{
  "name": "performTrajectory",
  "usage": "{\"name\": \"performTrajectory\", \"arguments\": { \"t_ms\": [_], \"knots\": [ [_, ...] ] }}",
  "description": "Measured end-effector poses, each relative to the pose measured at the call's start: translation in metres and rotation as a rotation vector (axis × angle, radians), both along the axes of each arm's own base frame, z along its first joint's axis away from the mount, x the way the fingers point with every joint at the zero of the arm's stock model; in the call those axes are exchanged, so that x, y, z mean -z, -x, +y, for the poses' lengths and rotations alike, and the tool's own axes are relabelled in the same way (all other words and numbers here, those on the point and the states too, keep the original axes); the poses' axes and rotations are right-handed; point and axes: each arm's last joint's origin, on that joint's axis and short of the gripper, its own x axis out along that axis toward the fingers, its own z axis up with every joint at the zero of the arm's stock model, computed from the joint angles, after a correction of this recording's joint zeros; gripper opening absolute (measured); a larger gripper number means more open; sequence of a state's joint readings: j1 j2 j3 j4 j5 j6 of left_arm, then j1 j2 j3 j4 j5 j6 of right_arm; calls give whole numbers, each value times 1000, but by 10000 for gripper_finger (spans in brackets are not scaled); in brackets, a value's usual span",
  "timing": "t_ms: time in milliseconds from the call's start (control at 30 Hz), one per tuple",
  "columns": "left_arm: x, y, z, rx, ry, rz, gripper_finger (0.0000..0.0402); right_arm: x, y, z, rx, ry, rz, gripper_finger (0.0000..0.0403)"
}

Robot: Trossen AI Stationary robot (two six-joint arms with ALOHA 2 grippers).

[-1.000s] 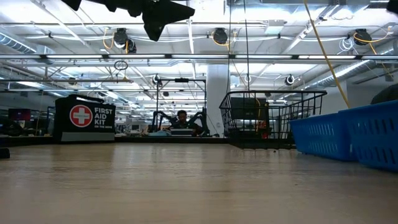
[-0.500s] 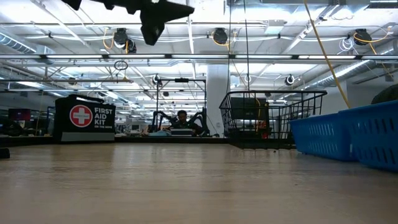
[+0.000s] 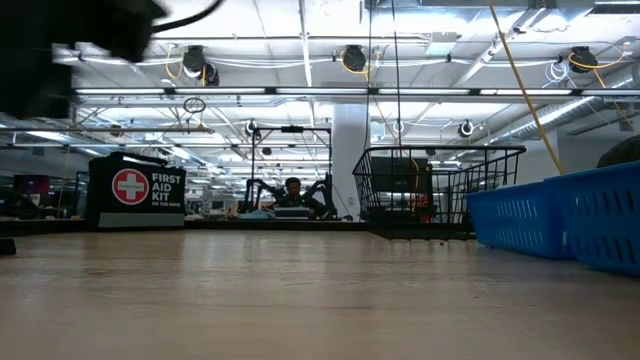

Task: Pick & Place Medicine items
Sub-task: Put the blue patient gown into the wire basket

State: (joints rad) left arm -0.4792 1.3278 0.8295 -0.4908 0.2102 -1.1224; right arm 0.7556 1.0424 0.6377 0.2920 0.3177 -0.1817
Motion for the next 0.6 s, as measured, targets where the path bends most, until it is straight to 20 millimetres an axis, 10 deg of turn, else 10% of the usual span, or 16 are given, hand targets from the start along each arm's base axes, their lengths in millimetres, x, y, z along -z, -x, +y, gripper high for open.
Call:
{"name": "performTrajectory", "arguments": {
  "t_ms": [300,600],
  "knots": [
    [-1,53,-60,-165,141,274,170,25,-6,-26,103,-64,-149,159],
    [16,105,-79,-596,77,441,170,32,-7,-34,135,-77,-153,156]
  ]
}}
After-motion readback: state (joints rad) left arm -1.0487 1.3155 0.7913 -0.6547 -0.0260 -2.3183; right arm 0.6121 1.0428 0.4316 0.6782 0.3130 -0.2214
